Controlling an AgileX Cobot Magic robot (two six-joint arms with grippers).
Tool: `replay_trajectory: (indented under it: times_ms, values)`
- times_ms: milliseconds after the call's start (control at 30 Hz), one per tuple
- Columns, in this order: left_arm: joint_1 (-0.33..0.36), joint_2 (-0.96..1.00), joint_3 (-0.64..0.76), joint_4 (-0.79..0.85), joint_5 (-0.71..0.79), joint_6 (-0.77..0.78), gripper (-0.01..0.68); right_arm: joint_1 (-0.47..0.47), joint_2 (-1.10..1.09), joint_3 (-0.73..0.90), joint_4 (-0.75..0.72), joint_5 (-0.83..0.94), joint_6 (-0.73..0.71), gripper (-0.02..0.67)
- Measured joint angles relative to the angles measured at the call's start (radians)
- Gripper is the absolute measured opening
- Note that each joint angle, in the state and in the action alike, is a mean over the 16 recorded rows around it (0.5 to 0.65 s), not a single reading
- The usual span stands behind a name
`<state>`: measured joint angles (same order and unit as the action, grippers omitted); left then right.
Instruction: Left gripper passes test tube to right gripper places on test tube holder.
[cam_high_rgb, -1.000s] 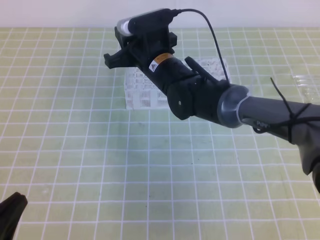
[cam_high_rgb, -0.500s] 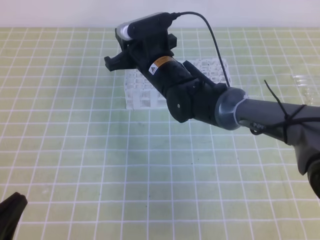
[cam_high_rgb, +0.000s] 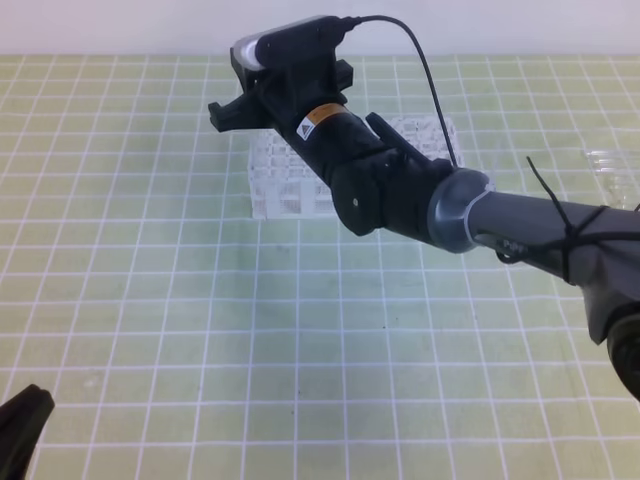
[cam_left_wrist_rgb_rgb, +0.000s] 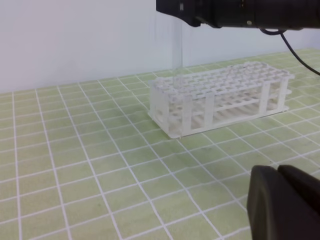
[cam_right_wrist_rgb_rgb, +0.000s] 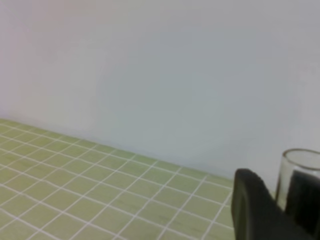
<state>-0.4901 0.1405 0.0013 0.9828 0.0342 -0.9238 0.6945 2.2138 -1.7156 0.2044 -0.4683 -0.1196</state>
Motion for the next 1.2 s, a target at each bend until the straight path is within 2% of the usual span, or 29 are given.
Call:
replay_trajectory:
  times_ms: [1200]
  values:
    - [0.000,0.000,0.000,0.000,0.040,0.000,0.001,0.000,0.050,-0.044,0.000,0.024,0.000,0.091]
